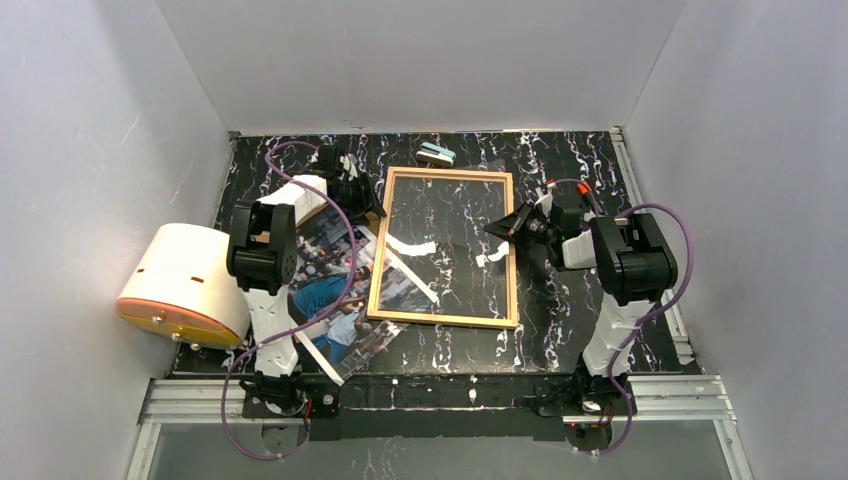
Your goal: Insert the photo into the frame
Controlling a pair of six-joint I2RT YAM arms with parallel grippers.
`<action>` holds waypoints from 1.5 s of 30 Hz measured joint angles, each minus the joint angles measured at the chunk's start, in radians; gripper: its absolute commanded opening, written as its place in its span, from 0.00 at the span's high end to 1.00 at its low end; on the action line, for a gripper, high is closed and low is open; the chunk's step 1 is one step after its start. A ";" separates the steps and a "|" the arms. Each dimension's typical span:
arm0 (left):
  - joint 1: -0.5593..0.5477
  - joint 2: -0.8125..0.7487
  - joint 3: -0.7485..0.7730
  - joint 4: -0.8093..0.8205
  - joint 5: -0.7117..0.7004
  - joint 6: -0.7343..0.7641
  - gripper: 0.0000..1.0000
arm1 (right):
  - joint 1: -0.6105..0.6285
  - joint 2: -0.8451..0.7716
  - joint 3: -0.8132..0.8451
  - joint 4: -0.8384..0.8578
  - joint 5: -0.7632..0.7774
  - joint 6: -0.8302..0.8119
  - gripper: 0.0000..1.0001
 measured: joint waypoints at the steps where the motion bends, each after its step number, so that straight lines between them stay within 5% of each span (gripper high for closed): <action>1: 0.000 0.000 0.000 0.000 0.000 0.000 0.48 | -0.003 0.000 0.000 -0.002 0.000 -0.001 0.99; 15: 0.002 0.007 0.000 0.011 0.018 0.000 0.53 | -0.006 0.008 -0.018 0.034 -0.023 0.042 0.98; 19: 0.002 0.007 0.000 0.011 0.018 0.000 0.59 | -0.008 0.021 -0.018 0.062 -0.047 0.076 0.71; 22: 0.001 0.010 0.000 0.010 0.018 0.000 0.64 | -0.010 0.038 -0.018 0.095 -0.081 0.108 0.62; 36: 0.001 0.011 0.000 0.014 0.029 -0.001 0.68 | -0.009 0.073 -0.050 0.167 -0.154 0.175 0.86; 45: 0.001 0.011 0.000 0.014 0.029 -0.003 0.66 | -0.009 0.073 -0.050 0.120 -0.153 0.155 0.91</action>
